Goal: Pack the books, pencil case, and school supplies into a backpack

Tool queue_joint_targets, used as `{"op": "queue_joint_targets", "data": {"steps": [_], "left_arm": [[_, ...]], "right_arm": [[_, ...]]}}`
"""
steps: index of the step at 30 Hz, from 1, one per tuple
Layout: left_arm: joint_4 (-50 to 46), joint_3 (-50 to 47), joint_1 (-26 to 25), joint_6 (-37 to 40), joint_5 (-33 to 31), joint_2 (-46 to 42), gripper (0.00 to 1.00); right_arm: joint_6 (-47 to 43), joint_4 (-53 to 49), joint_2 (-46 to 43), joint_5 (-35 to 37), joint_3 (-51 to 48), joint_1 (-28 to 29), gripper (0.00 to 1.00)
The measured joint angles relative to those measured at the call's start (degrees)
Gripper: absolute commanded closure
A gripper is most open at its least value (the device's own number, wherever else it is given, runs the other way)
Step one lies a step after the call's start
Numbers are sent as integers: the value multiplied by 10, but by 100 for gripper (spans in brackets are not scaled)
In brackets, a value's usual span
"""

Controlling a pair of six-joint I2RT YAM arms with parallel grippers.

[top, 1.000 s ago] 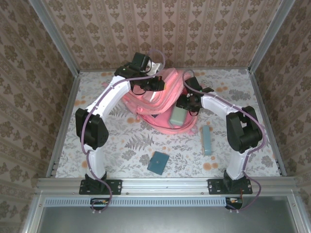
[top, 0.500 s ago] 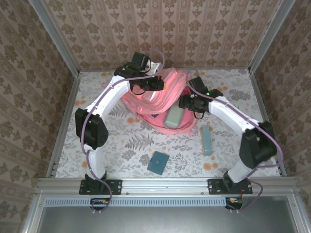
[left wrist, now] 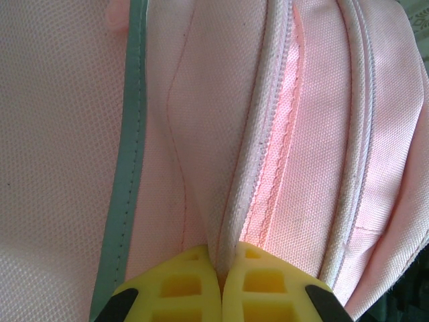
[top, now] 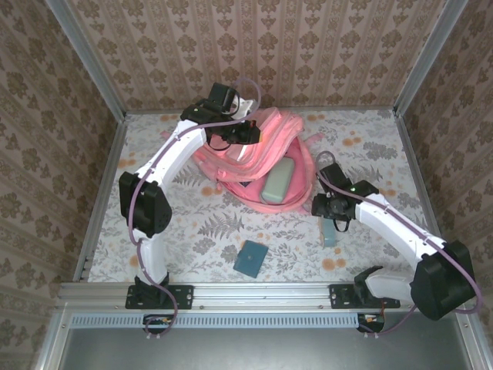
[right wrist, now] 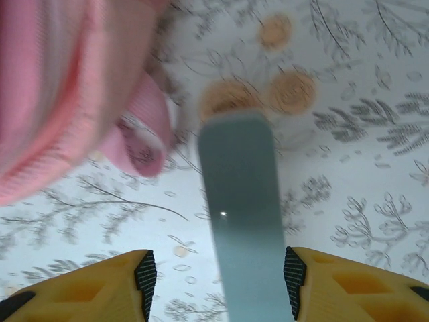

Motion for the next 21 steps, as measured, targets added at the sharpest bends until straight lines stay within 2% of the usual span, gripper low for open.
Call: {"op": "queue_joint_targets", "data": {"steps": [7, 16, 21], "left_arm": [[3, -3, 0, 0, 1, 0, 100], [9, -15, 0, 0, 9, 0, 100], [9, -15, 0, -3, 10, 0, 100]], "right_arm": [[4, 16, 38, 5, -27, -16, 49], [2, 40, 52, 6, -30, -16, 84], [4, 41, -2, 2, -15, -15, 89]]}}
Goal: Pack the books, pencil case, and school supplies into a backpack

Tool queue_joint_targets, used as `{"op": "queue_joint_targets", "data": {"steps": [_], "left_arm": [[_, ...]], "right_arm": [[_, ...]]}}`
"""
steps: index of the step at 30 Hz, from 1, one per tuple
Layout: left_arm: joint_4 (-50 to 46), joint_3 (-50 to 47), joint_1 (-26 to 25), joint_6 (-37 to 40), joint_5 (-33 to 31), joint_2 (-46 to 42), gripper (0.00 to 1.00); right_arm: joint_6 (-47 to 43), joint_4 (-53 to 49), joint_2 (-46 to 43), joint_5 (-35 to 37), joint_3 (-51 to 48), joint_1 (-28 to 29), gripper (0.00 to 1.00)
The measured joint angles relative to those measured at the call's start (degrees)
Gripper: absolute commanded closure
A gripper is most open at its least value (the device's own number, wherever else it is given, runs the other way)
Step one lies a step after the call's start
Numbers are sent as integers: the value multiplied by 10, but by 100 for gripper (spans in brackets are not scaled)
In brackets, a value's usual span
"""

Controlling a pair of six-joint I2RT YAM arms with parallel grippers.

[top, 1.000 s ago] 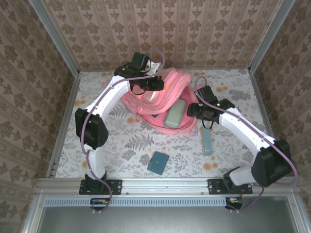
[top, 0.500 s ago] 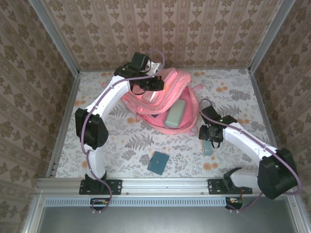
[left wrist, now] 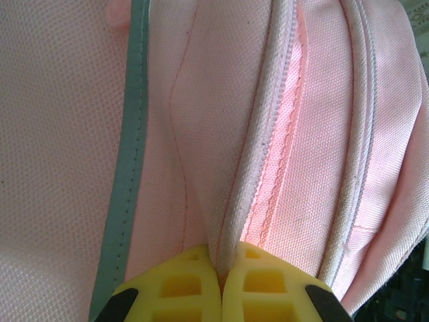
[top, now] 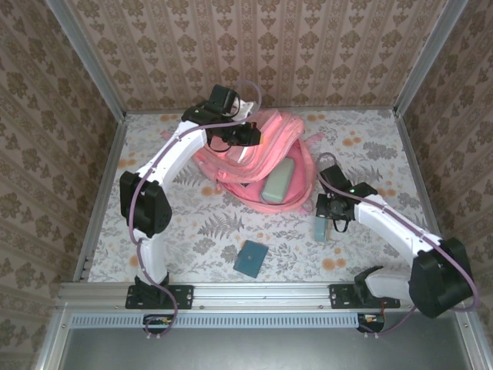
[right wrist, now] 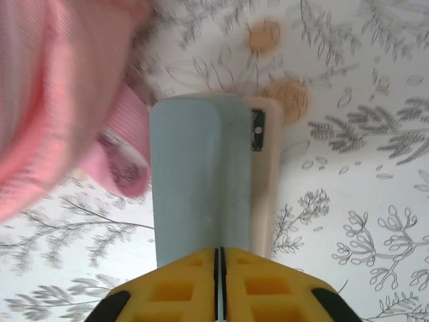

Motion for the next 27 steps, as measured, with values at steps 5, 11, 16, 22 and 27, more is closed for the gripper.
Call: {"op": "queue_joint_targets", "data": {"steps": [5, 11, 16, 22, 27], "left_arm": [[4, 0, 0, -5, 0, 0, 100], [6, 0, 0, -8, 0, 0, 100], [10, -10, 0, -8, 0, -3, 100], [13, -11, 0, -8, 0, -8, 100], [13, -11, 1, -8, 0, -8, 100]], "right_arm": [[13, -21, -45, -17, 25, -1, 90], [27, -31, -50, -37, 110, 0, 76], [23, -46, -16, -17, 119, 0, 53], [25, -53, 2, -1, 42, -9, 45], [25, -41, 38, 0, 5, -13, 42]]}}
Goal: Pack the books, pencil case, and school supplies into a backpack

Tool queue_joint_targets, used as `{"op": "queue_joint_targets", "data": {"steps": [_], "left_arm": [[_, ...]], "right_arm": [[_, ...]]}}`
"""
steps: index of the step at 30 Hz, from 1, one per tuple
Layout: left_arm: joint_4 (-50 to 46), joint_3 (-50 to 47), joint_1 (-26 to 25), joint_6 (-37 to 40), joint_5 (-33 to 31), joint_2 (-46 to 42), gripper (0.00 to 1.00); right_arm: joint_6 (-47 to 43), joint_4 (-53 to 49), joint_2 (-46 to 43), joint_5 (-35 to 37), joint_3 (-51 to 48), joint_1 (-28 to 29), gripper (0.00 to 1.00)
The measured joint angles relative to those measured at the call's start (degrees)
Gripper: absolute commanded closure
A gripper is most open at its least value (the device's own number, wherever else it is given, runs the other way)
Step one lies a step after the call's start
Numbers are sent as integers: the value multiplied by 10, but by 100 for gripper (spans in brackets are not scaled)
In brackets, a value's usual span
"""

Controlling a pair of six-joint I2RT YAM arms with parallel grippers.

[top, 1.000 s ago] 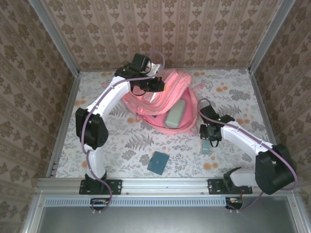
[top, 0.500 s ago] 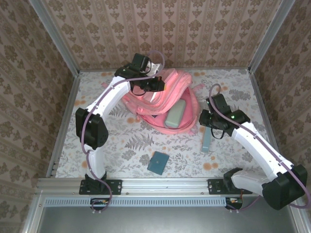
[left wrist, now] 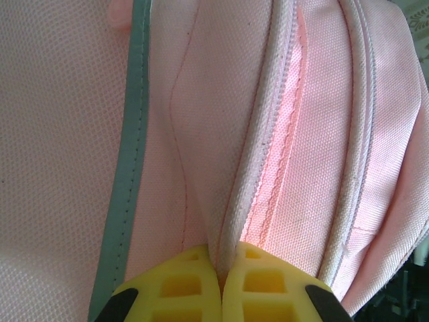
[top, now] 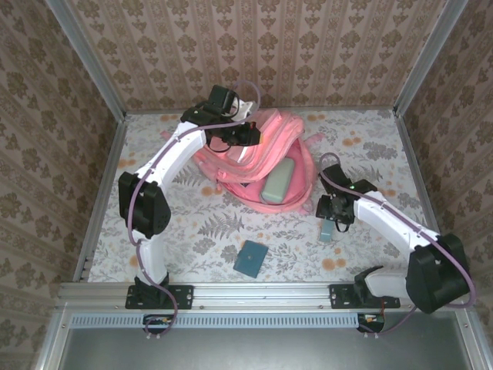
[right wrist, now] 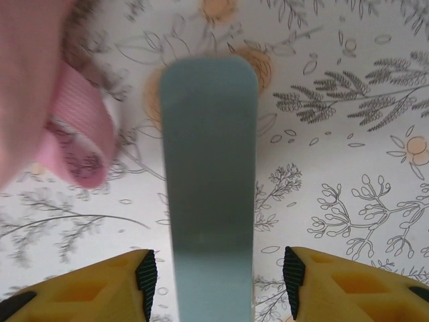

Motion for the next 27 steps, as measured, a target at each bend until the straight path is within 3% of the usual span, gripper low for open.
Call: {"op": "queue_joint_targets", "data": {"steps": [4, 9, 14, 21, 27], "left_arm": [[0, 0, 0, 0, 0, 0, 100], [0, 0, 0, 0, 0, 0, 100], [0, 0, 0, 0, 0, 0, 100], [0, 0, 3, 0, 1, 0, 100], [9, -7, 3, -5, 3, -2, 100]], "right_arm": [[0, 20, 39, 0, -6, 0, 41], [-2, 39, 83, 0, -6, 0, 64], [0, 29, 57, 3, -6, 0, 77], [5, -23, -44, -2, 65, 0, 78], [27, -18, -33, -44, 172, 3, 78]]}}
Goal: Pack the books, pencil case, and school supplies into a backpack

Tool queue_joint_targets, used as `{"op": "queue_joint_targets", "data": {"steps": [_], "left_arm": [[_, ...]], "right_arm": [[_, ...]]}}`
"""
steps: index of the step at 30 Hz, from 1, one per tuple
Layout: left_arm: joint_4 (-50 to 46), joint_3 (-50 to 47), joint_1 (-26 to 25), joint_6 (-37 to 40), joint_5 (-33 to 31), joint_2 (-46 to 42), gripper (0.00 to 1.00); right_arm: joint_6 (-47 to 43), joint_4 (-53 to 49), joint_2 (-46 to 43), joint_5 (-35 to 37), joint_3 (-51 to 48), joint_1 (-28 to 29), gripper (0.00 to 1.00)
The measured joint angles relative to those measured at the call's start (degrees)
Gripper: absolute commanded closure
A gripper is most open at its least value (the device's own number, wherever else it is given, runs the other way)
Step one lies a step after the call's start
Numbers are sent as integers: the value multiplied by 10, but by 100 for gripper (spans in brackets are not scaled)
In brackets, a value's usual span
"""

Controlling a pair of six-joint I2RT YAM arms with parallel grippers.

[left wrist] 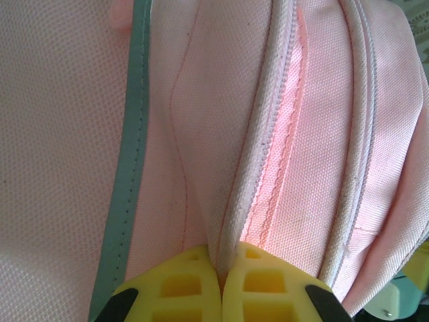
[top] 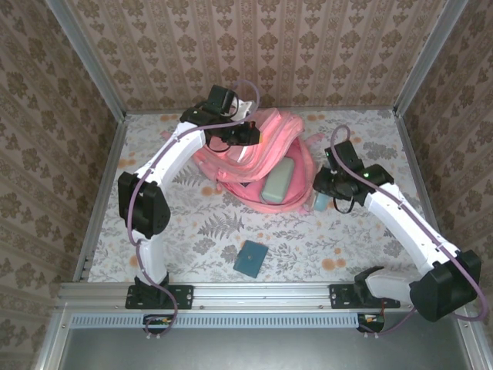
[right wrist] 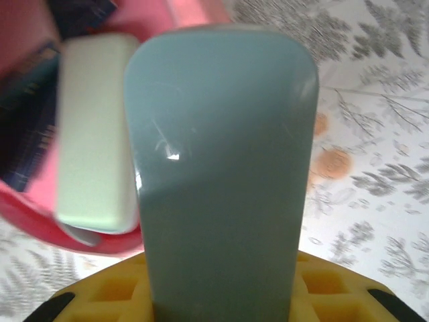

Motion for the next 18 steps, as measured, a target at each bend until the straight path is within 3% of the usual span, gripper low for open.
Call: {"op": "queue_joint_targets", "data": {"steps": [9, 18], "left_arm": [[9, -16, 0, -8, 0, -14, 100], [13, -24, 0, -9, -2, -18, 100]], "right_arm": [[38, 50, 170, -34, 130, 13, 78], [44, 45, 283, 11, 151, 14, 77]]}}
